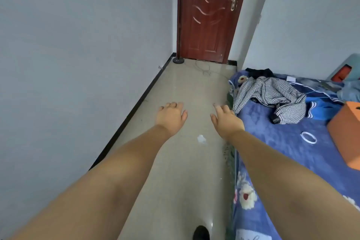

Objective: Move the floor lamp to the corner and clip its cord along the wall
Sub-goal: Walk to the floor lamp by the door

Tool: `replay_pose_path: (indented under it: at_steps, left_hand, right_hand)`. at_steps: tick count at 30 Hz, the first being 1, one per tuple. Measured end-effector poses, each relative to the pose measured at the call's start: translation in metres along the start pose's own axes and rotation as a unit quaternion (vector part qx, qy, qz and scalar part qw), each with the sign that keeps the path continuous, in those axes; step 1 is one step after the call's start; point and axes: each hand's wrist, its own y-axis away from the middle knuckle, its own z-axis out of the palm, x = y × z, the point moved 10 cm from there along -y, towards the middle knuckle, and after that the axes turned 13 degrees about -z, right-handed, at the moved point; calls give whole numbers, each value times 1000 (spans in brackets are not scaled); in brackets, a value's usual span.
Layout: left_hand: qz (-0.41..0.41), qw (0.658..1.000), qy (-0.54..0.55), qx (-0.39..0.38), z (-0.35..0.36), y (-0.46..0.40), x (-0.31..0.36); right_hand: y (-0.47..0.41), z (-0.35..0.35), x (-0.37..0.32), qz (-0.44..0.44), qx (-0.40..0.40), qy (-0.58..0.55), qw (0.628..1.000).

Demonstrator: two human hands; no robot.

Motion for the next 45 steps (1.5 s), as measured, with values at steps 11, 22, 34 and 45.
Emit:
replay_pose_path:
  at_steps: [11, 22, 34, 45]
  left_hand:
    - [-39, 999, -4, -3, 23, -243, 53]
    - [-43, 999, -13, 12, 55, -549, 48]
    - [5, 1000, -23, 9, 86, -870, 106]
    - [-55, 997, -6, 55, 100, -1179, 117]
  right_hand:
    - [-217, -22, 142, 4, -33, 15, 999]
    - [-511, -10, 212, -29, -23, 2, 999]
    - [-801, -15, 353, 15, -5, 23, 1000]
    - [-1111, -19, 463, -14, -28, 10, 999]
